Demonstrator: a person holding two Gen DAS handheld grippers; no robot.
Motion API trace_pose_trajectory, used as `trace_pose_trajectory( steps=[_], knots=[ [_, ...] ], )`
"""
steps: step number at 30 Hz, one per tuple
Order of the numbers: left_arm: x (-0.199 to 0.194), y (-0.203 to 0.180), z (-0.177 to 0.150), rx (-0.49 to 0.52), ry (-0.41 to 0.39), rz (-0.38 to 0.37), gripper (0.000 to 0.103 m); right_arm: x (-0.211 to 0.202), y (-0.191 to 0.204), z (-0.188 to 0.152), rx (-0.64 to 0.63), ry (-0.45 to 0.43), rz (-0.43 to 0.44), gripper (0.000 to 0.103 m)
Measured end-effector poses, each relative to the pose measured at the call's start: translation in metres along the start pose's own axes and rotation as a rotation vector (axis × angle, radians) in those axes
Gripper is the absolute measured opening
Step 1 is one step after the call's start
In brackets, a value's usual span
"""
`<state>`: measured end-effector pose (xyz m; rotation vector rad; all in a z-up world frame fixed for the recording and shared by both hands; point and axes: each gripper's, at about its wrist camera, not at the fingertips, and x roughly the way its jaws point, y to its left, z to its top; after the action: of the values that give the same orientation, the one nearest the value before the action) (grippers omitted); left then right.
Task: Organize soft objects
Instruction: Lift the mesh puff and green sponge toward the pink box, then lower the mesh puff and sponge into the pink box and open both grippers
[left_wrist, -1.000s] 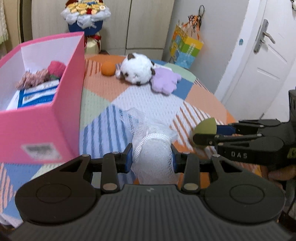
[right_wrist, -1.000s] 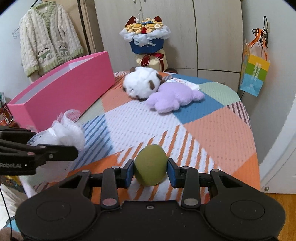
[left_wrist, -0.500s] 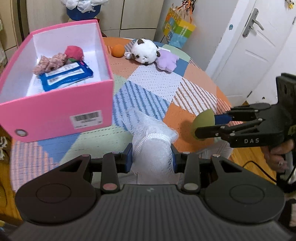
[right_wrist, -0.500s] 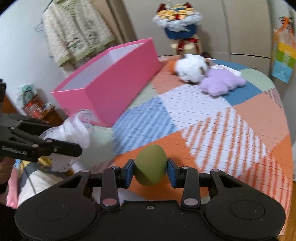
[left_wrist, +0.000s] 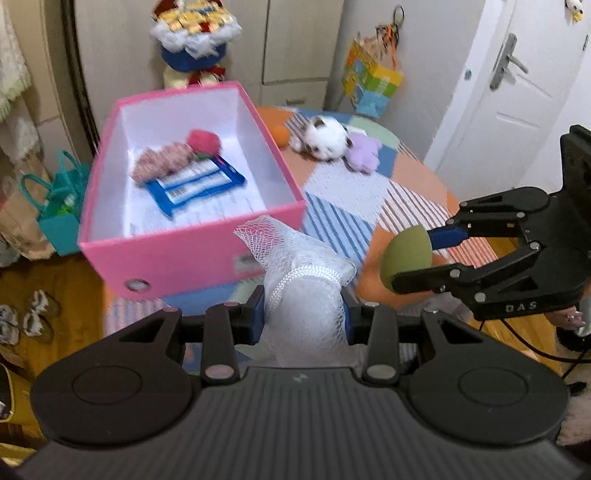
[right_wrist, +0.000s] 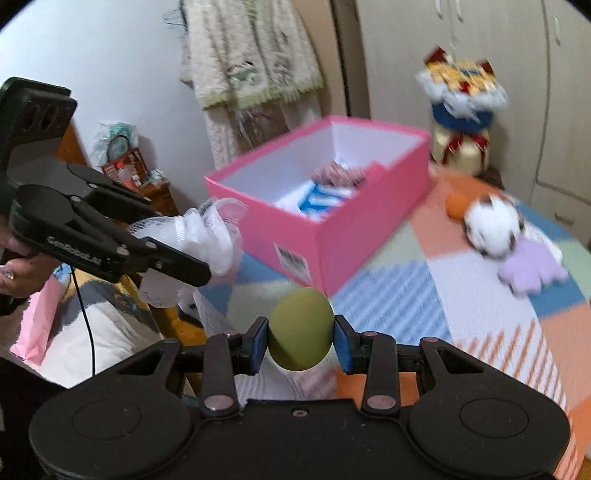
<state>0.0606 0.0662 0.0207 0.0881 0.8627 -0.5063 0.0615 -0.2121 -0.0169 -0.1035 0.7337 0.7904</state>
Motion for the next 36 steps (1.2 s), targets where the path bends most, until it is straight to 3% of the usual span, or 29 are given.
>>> trace_pose_trajectory(
  steps=[9, 16, 19, 26, 36],
  knots=[
    [-0.024, 0.034, 0.033, 0.014, -0.148, 0.049, 0.037, 0.012, 0.016, 0.061, -0.085, -0.131, 0.023, 0.042],
    [0.014, 0.066, 0.069, -0.014, -0.176, 0.094, 0.037, 0.057, -0.003, 0.102, -0.148, -0.19, -0.009, 0.043],
    [0.037, 0.079, 0.084, -0.025, -0.159, 0.106, 0.037, 0.077, -0.018, 0.116, -0.173, -0.216, 0.028, 0.043],
    [0.08, 0.112, 0.105, -0.075, -0.133, 0.119, 0.038, 0.123, -0.049, 0.142, -0.139, -0.151, 0.005, 0.043],
    [0.135, 0.13, 0.117, -0.034, 0.005, 0.238, 0.041, 0.181, -0.06, 0.158, -0.31, 0.081, -0.166, 0.043]
  ],
)
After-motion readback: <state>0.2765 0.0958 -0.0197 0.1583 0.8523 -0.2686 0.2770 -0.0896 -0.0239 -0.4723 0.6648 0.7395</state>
